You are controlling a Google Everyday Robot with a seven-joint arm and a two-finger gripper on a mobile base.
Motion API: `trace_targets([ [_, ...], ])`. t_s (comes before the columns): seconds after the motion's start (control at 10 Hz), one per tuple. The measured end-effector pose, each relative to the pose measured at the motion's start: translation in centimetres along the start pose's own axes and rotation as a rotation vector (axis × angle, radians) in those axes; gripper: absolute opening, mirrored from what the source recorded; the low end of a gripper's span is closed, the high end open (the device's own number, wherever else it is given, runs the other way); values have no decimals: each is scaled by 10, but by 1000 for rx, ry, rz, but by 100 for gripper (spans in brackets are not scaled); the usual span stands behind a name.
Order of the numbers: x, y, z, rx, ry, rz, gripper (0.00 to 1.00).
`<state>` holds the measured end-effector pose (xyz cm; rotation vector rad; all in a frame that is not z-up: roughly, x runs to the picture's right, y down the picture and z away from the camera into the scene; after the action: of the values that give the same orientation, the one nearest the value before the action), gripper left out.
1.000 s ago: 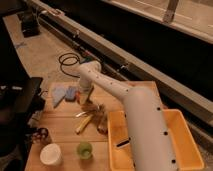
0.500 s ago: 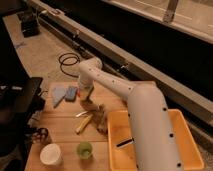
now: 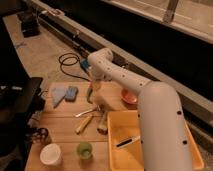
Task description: Place apple in red bowl
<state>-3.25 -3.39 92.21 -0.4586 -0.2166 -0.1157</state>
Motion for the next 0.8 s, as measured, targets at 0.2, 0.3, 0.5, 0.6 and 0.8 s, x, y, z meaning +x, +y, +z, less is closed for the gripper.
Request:
trace_targets([
  [0.2, 46, 7, -11, -6, 62, 69, 0],
  [0.3, 71, 14, -18, -12, 98, 115, 0],
  [0.5, 119, 28, -32, -24, 161, 206, 0],
  [0.6, 147, 41, -40, -45, 201, 261, 0],
  [0.8, 183, 58, -47, -71, 250, 335, 3],
])
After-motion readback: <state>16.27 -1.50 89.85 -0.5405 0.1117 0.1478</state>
